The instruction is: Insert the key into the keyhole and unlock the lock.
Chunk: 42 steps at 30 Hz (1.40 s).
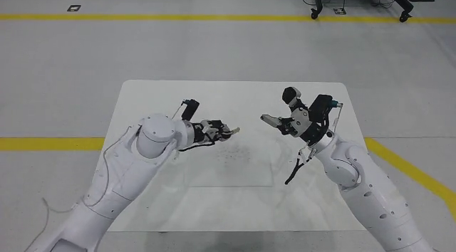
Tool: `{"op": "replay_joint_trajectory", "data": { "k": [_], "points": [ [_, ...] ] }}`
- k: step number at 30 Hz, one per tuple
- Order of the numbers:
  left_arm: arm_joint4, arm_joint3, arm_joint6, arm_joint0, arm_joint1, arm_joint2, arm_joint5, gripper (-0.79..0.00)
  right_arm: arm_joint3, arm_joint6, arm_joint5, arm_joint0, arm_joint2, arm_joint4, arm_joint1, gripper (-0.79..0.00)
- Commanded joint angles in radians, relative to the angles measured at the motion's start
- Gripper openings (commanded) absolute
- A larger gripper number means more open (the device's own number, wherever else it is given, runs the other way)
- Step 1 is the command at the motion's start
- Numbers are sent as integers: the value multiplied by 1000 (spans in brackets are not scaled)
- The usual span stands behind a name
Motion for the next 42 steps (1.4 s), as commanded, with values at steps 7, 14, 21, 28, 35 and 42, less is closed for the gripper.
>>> {"op": "replay_joint_trajectory", "data": {
  "k": [7, 14, 21, 28, 35, 42],
  "points": [
    [165, 83, -131, -105, -39, 206, 77, -785, 0, 0, 0, 0, 0, 0, 0, 0],
    [163, 132, -131, -146, -65, 236, 83, 0, 0, 0, 0, 0, 0, 0, 0, 0],
    [214, 124, -103, -146, -69, 249, 102, 0, 0, 0, 0, 0, 0, 0, 0, 0],
    [171, 97, -51, -117, -53, 151, 58, 0, 0, 0, 0, 0, 0, 0, 0, 0],
    [110, -59, 23, 15, -14, -17, -187, 0, 0, 0, 0, 0, 0, 0, 0, 0],
    [280, -204, 152, 160, 24, -117, -318, 0, 0, 0, 0, 0, 0, 0, 0, 0]
  ]
}}
